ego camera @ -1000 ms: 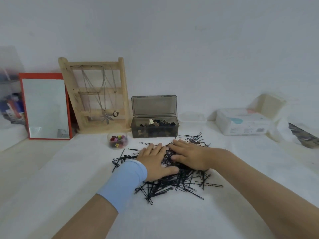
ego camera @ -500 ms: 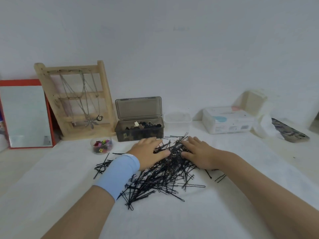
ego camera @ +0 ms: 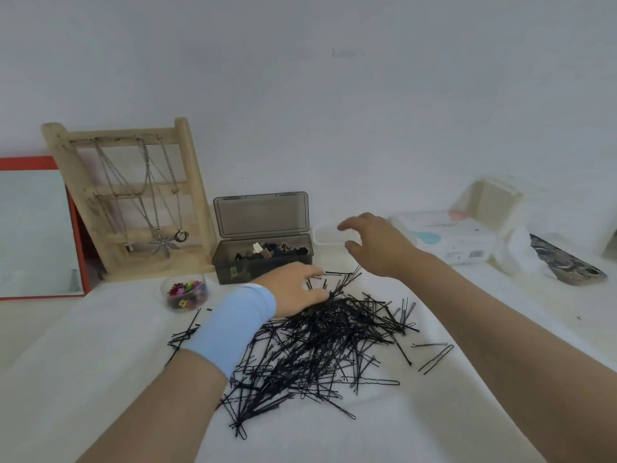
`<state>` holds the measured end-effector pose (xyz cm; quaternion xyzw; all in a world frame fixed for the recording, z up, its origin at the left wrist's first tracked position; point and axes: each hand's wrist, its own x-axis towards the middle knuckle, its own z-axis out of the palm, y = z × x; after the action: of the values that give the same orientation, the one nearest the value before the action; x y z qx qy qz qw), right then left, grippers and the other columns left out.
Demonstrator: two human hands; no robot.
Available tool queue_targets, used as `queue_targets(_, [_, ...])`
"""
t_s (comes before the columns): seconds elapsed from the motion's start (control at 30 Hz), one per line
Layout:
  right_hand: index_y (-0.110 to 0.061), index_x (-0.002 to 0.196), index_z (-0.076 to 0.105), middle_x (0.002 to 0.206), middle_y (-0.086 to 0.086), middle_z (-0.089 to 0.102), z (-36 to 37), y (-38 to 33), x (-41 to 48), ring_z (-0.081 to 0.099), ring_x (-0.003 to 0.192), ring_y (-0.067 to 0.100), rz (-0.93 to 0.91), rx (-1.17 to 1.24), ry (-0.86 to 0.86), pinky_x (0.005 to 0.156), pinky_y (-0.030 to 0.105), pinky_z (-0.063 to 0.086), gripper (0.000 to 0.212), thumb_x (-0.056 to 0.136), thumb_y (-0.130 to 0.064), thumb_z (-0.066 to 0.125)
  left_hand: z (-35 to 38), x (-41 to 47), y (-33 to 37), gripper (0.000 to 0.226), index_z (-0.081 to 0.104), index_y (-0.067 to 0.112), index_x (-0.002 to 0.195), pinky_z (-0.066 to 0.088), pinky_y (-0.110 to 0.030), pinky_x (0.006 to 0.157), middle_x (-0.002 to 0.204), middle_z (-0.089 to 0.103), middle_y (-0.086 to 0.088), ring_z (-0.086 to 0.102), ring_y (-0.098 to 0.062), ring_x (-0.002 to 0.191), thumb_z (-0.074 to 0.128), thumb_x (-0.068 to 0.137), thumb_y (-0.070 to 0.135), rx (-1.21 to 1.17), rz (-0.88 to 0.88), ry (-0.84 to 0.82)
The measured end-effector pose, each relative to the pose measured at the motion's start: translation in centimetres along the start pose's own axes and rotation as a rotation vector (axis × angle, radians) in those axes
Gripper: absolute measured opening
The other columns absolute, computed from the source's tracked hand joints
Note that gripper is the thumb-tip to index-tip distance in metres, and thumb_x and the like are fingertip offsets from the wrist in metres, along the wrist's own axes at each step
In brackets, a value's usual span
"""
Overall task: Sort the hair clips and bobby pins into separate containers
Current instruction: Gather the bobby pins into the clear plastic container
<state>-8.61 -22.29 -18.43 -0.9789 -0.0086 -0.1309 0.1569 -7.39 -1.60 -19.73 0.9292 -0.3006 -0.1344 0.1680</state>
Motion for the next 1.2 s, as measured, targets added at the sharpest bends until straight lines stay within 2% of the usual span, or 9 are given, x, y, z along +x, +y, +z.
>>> queue_targets(0.1, [-0.033,0.154,0.029,0.158,0.013,0.030,1.2,0.7,2.4,0.028,0.144,0.033,0.078,-0.095,-0.156,0.115,0.049,0.028,0.057,0.101,-0.049,0.042,1.6,1.6,1.3,0.071,0.019,0.026,0.156,0.015,-0.036,0.119,0.164,0.015,0.005,0.015,-0.018,0.150,0.045,0.097,0.055,0.094,0.023,-0.068])
queue_targets(0.17, [-0.035,0.151,0.034,0.156,0.011,0.035,1.9,1.1,3.3,0.031,0.144,0.031,0.093,-0.060,-0.187,0.114,0.049,0.029,0.055,0.100,-0.054,0.041,2.2,2.4,1.9,0.071,0.017,0.027,0.156,0.017,-0.039,0.119,0.163,0.018,0.004,0.011,-0.020,0.150,0.044,0.097,0.055,0.107,0.042,-0.076])
queue_targets(0.27, [-0.034,0.132,0.054,0.134,0.006,0.056,1.9,1.2,3.4,0.054,0.120,0.027,0.058,-0.063,-0.084,0.102,0.045,0.042,0.039,0.097,-0.050,0.052,2.4,3.0,2.0,0.066,0.028,0.039,0.151,0.029,-0.038,0.116,0.155,0.033,0.001,0.029,-0.022,0.143,0.052,0.092,0.056,0.005,0.049,-0.082])
queue_targets(0.5, [-0.029,0.118,0.057,0.122,-0.006,0.058,0.5,-1.1,1.3,0.055,0.107,0.018,-0.017,0.074,0.119,0.096,0.039,0.042,0.041,0.086,-0.054,0.063,-1.4,-0.2,-0.2,0.035,0.061,0.040,0.127,0.038,-0.032,0.111,0.133,0.059,0.015,0.053,-0.005,0.123,0.064,0.091,0.040,-0.268,0.112,0.081])
queue_targets(0.63, [-0.033,0.106,0.060,0.115,-0.012,0.065,0.1,-6.1,-0.5,0.059,0.091,0.011,-0.155,0.171,-0.064,0.088,0.035,0.049,0.037,0.083,-0.061,0.062,-4.7,-4.0,-3.2,0.007,0.070,0.034,0.094,0.052,-0.030,0.086,0.094,0.067,0.022,0.061,0.003,0.084,0.065,0.092,0.029,-0.211,0.031,0.351])
queue_targets(0.77, [-0.032,0.103,0.061,0.107,-0.012,0.066,2.1,-11.0,-0.9,0.060,0.094,0.012,-0.253,0.113,-0.114,0.083,0.035,0.053,0.035,0.083,-0.060,0.063,-5.9,-6.7,-7.7,0.009,0.061,0.028,0.091,0.047,-0.029,0.045,0.081,0.062,0.001,0.058,-0.019,0.047,0.061,0.093,0.019,-0.298,-0.233,0.436])
queue_targets(0.83, [-0.032,0.102,0.060,0.103,-0.012,0.065,3.3,-12.8,-0.7,0.060,0.091,0.012,-0.273,0.099,-0.120,0.080,0.035,0.053,0.033,0.083,-0.058,0.064,-6.4,-7.3,-9.5,0.015,0.060,0.033,0.095,0.052,-0.033,0.060,0.102,0.059,0.002,0.068,-0.022,0.077,0.069,0.087,0.024,-0.284,-0.287,0.483])
queue_targets(0.93, [-0.032,0.102,0.059,0.100,-0.010,0.062,5.0,-14.8,0.0,0.059,0.089,0.014,-0.319,0.058,-0.151,0.076,0.034,0.052,0.030,0.083,-0.056,0.064,-6.7,-7.7,-12.3,0.069,0.049,0.037,0.131,0.041,-0.042,0.101,0.143,0.038,0.003,0.038,-0.025,0.134,0.079,0.069,0.045,0.019,-0.430,0.343])
queue_targets(1.2, [-0.032,0.106,0.058,0.107,-0.013,0.056,6.9,-17.4,1.6,0.055,0.088,0.009,-0.424,-0.044,-0.119,0.077,0.031,0.048,0.031,0.085,-0.053,0.064,-6.8,-8.2,-16.6,0.102,0.039,0.013,0.147,0.043,-0.038,0.108,0.143,0.049,-0.003,0.054,-0.024,0.123,0.086,0.061,0.041,-0.237,-0.537,0.265])
